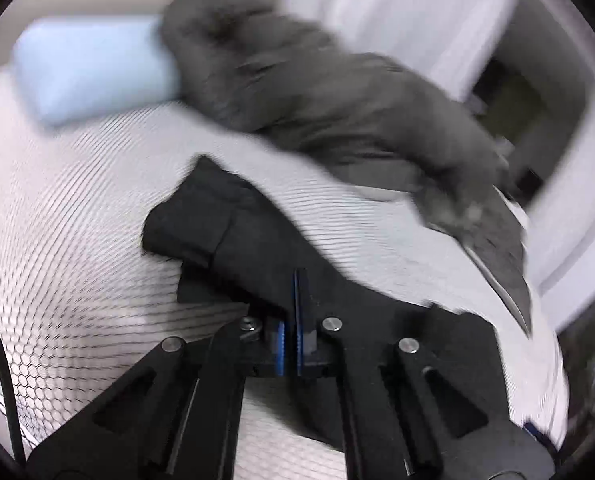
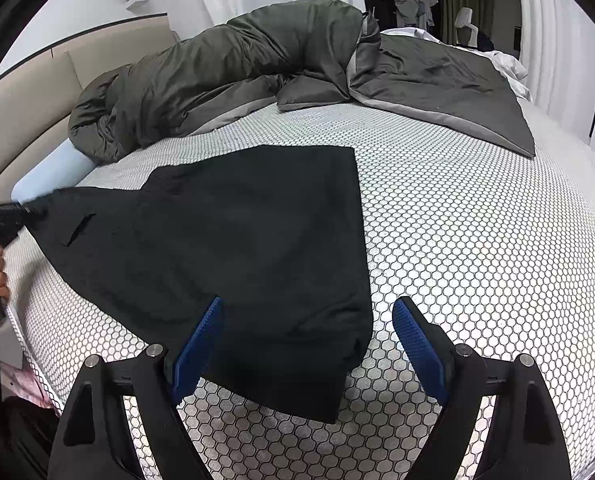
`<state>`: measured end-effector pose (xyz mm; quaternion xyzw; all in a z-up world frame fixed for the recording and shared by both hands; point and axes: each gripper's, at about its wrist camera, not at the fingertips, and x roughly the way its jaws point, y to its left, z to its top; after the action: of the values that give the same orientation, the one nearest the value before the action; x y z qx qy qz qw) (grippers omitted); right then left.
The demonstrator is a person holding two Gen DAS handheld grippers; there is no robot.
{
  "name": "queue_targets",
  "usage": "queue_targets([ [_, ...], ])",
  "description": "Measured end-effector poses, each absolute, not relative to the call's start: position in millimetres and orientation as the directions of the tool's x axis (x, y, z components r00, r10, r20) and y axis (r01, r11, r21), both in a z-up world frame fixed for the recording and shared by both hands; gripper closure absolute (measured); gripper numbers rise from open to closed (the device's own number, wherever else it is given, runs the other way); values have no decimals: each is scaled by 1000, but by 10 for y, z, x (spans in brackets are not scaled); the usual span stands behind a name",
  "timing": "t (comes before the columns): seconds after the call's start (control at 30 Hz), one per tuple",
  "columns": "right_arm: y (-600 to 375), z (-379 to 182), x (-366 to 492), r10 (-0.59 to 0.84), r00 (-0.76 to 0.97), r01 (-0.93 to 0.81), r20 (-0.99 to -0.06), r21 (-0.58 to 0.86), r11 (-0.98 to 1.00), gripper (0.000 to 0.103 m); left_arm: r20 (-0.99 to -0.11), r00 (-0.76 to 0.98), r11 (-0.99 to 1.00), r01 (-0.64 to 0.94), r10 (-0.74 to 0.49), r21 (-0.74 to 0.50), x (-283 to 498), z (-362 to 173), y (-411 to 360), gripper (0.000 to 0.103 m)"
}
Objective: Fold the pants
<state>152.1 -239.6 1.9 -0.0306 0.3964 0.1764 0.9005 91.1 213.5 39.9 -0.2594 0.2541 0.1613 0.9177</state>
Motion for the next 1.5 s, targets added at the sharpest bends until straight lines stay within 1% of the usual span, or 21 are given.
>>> queue_targets([
  [0.13,-2413,23,1543,286,628,-337,-724,78,938,16,-496,868,920,-209,18,-331,1138,859,1262,102],
  [0.27,-2490,6,1596,266,631,-312,-729,75,947,16,-494,834,937,73,-246,-343,1467,996,225,100],
  [0.3,-2526,7,1614,261,633,-305,-728,76,949,16,-511,795,924,156,-327,-348,1562,948,-66,95],
  [0.33,-2568,12,1630,253,638,-294,-727,74,953,16,-538,747,909,222,-391,-352,1636,888,-281,75],
  [0.37,-2606,11,1648,247,640,-284,-727,74,956,16,-560,710,898,261,-426,-353,1678,836,-436,48],
  [0.4,-2656,9,1670,240,641,-272,-729,76,959,16,-581,690,898,270,-432,-347,1693,769,-558,38],
  [0.47,-2763,-19,1719,228,628,-254,-744,81,964,16,-566,714,906,252,-412,-341,1652,692,-568,20],
  [0.5,-2806,-45,1744,219,617,-247,-756,78,966,16,-561,719,906,253,-411,-339,1629,652,-510,18],
  [0.6,-2922,-94,1784,183,607,-205,-773,70,976,16,-576,741,931,192,-345,-310,1513,525,-147,17],
  [0.67,-2958,-83,1789,202,608,-201,-767,98,975,16,-611,760,967,90,-221,-238,1512,306,93,17],
  [0.8,-2820,16,1753,325,604,-270,-728,197,943,16,-696,718,988,-95,-18,-124,1727,-245,591,17],
  [0.9,-2637,63,1767,442,563,-331,-699,300,895,16,-754,657,985,-127,-2,-113,1912,-513,783,17],
  [0.93,-2549,56,1796,494,533,-355,-687,348,868,19,-757,654,983,-126,-18,-132,1922,-569,824,17],
  [0.97,-2499,51,1817,515,517,-364,-683,369,855,31,-760,650,982,-124,-30,-145,1930,-623,861,16],
  [1.03,-2324,0,1879,567,455,-396,-687,414,820,49,-758,651,979,-123,-44,-162,1948,-670,903,15],
  [1.2,-2037,-233,1961,516,382,-384,-767,376,843,49,-759,649,977,-123,-55,-175,1958,-716,938,15],
  [1.27,-1986,-282,1986,498,390,-398,-775,346,850,73,-759,648,976,-126,-53,-175,1960,-729,942,15],
  [1.3,-1988,-273,1996,502,395,-397,-770,350,849,77,-759,649,977,-127,-50,-172,1938,-708,929,15],
  [1.33,-1986,-253,1996,511,395,-402,-763,356,843,90,-755,654,978,-124,-45,-165,1925,-691,923,15],
  [1.4,-1992,-124,1947,524,425,-427,-738,347,835,95,-751,660,983,-110,-36,-144,1875,-557,815,15],
  [1.5,-2047,137,1810,513,506,-439,-693,305,845,96,-740,671,989,-74,-45,-127,1763,-423,744,15],
])
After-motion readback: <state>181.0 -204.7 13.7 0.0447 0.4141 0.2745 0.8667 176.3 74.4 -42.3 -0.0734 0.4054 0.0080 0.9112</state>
